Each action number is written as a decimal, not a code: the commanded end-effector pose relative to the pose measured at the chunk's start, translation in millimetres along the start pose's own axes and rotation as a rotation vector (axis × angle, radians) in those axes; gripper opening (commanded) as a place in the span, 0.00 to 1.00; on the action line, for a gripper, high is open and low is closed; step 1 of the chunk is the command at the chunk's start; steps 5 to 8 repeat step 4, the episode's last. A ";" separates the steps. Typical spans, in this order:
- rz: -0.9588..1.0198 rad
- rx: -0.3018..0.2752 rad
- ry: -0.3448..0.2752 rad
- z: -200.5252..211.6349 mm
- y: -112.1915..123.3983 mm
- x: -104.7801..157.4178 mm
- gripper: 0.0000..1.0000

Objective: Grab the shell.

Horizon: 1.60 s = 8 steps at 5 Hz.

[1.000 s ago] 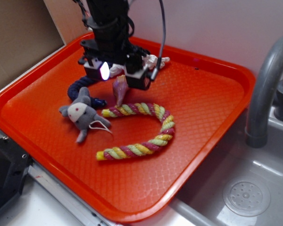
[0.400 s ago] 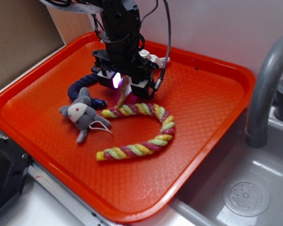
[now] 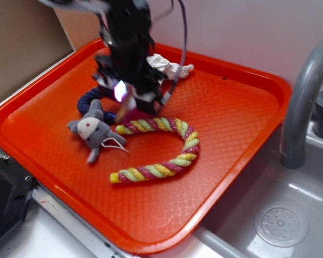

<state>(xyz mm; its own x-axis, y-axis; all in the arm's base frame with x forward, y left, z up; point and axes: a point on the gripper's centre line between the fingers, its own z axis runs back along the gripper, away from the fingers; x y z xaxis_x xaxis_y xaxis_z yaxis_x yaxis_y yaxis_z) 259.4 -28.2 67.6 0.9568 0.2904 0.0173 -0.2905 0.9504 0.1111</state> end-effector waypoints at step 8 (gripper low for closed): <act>-0.370 -0.224 -0.142 139.3 29.2 -11.3 0.00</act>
